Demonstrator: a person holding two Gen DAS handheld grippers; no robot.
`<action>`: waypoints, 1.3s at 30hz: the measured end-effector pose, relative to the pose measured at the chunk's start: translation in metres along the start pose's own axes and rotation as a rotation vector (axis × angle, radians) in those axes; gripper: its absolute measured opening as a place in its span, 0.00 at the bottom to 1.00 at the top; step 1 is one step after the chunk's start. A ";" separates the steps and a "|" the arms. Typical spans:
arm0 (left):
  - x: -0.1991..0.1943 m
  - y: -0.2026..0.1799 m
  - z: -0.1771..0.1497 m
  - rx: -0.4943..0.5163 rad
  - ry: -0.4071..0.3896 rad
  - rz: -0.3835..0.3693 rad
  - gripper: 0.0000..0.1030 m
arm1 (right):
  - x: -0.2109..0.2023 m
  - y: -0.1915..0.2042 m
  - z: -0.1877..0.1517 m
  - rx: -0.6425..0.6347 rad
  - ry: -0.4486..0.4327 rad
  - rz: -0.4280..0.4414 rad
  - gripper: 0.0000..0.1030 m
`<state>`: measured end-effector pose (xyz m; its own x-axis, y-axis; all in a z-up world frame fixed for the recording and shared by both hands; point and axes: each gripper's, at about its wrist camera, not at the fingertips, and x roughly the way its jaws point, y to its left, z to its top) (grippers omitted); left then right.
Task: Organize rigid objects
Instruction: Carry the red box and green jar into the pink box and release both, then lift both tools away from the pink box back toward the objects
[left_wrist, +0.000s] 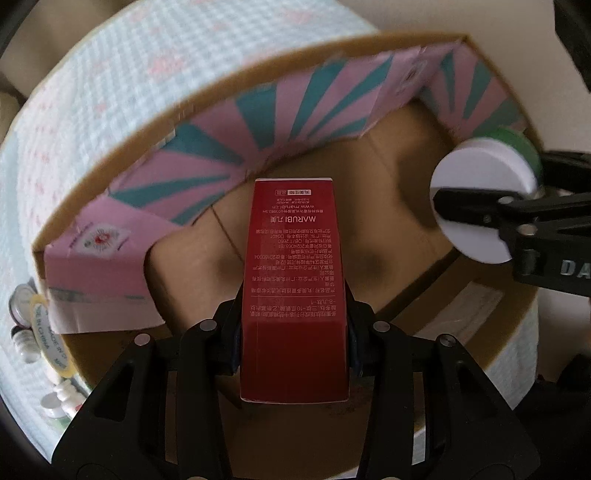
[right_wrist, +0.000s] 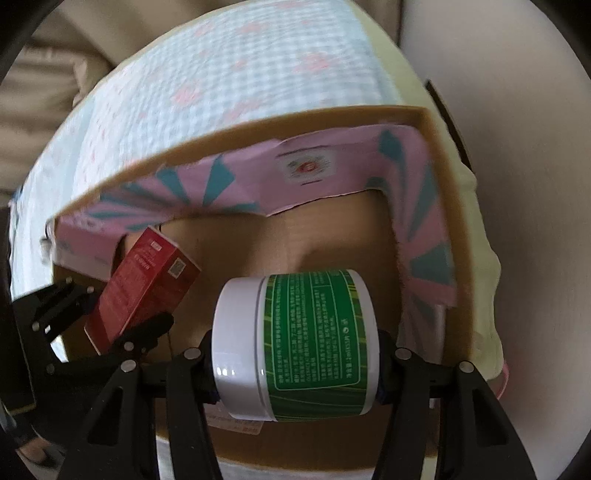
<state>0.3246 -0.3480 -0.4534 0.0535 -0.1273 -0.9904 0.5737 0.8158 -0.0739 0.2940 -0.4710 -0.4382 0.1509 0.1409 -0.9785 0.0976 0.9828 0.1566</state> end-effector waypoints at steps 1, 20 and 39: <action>0.002 0.000 -0.001 0.010 0.008 0.011 0.36 | 0.001 0.002 -0.001 -0.012 -0.001 0.003 0.51; -0.030 0.022 -0.040 -0.040 -0.041 0.054 1.00 | -0.044 -0.005 -0.010 0.046 -0.077 0.022 1.00; -0.141 0.010 -0.063 -0.046 -0.174 0.079 1.00 | -0.111 0.022 -0.048 0.032 -0.129 -0.044 1.00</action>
<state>0.2714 -0.2859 -0.3219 0.2396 -0.1547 -0.9585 0.5243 0.8515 -0.0064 0.2317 -0.4592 -0.3325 0.2710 0.0787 -0.9594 0.1384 0.9831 0.1197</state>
